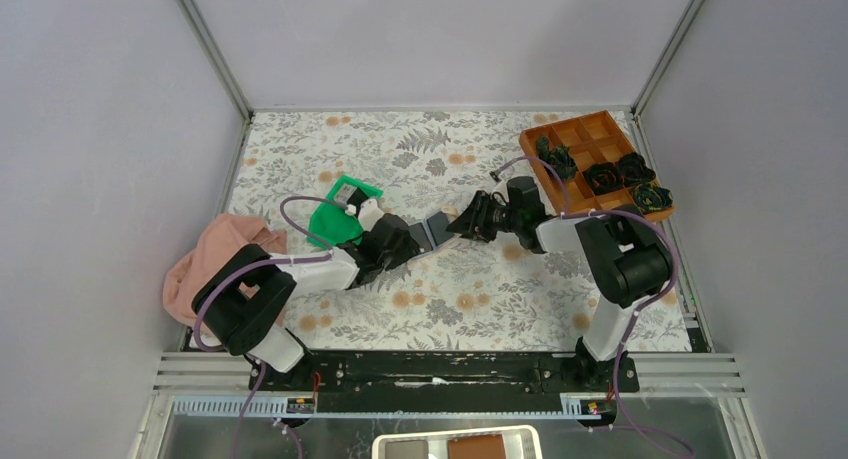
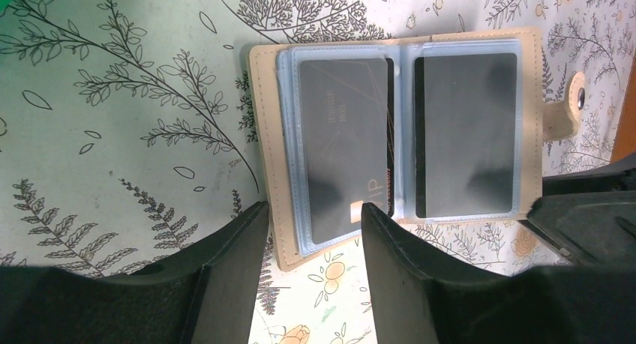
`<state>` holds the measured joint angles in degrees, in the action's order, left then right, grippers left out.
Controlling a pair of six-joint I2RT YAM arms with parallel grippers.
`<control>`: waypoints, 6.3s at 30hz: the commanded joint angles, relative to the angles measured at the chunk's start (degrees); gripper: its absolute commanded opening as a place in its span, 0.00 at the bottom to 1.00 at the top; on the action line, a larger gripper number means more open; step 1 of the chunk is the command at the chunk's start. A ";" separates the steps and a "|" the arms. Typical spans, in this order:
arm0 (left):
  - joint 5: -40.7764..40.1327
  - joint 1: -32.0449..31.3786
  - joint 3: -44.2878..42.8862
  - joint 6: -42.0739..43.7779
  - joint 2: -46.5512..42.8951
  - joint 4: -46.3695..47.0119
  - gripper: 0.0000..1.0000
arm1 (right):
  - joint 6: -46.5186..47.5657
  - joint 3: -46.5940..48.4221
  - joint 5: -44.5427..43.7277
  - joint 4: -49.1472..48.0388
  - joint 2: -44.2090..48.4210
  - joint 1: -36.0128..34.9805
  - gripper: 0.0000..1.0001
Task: Put the credit cards into the card holder
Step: Close the card holder at the center of the board.
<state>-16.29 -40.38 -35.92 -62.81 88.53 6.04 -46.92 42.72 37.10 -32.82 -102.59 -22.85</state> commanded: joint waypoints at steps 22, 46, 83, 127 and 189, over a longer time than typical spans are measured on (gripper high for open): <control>-1.06 2.85 7.68 -2.54 -7.66 -2.78 0.81 | -6.02 2.77 -3.62 -1.81 0.45 -2.52 0.00; 9.25 4.34 18.63 -19.33 -1.18 29.95 0.85 | -34.72 -8.56 -2.53 -19.79 6.03 0.40 0.00; 13.56 6.17 16.63 -17.50 -1.65 42.21 0.29 | -31.69 -14.00 -2.29 -16.84 7.05 -0.18 0.00; 20.93 2.32 3.56 -9.65 10.10 36.38 0.28 | -16.86 -7.46 -3.05 0.45 -1.09 -5.90 0.17; 17.30 -0.40 4.85 0.67 0.91 18.01 0.35 | 20.48 15.15 -47.25 43.17 3.04 -17.71 0.45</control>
<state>2.24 -40.25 -31.29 -64.62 90.45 25.61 -28.69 55.11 -4.25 8.67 -98.89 -39.00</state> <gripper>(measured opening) 0.353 0.449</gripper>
